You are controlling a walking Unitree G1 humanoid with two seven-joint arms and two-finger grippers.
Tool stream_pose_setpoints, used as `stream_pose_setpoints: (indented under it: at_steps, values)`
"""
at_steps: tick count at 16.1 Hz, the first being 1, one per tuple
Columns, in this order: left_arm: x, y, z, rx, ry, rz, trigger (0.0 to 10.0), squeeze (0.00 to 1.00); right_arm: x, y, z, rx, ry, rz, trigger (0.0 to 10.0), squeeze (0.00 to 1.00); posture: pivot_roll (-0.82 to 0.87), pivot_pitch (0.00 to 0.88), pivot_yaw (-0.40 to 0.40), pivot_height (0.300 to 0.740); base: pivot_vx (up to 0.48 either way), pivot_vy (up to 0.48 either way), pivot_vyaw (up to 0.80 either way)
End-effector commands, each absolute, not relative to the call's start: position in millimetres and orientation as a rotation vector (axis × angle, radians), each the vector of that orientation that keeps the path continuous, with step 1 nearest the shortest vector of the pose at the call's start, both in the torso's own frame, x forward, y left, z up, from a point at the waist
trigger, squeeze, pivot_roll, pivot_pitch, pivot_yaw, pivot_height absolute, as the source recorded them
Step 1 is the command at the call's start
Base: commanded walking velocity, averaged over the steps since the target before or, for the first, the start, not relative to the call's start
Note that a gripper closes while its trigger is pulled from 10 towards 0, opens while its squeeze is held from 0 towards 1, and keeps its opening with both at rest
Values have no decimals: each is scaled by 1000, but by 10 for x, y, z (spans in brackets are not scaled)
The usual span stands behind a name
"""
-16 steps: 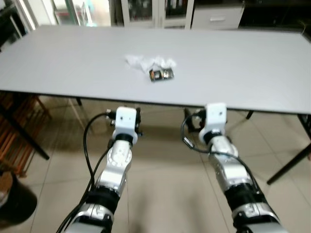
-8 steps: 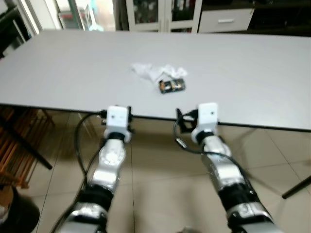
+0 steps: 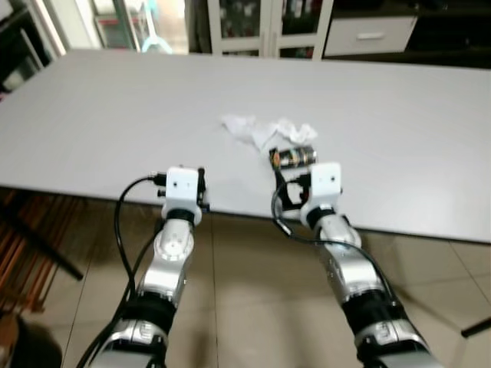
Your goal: Picking trash to rubbish bin
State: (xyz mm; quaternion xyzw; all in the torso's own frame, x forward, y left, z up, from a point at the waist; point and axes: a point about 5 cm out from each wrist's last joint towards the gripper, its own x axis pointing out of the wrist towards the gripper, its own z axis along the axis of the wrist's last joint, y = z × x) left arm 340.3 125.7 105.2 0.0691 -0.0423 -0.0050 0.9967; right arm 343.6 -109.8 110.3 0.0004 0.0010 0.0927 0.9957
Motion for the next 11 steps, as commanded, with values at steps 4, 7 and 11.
stream_pose_setpoints:
  at_steps: [4,7,11]
  values:
    - [3405,1182,1083,134,-102,-29,10000,0,3456,-1160,1119,5,5,165,10000,0,-57,71,28,740,467,0,-197]
    - [3391,1144,1097,122,-123,-51,10000,0,3457,-1161,1117,7,7,163,10000,0,-57,67,29,740,86,0,-788]
    - [3383,1142,1077,132,-114,-55,10000,0,3455,-1157,1112,10,9,166,10000,0,-55,65,30,740,0,0,-784]
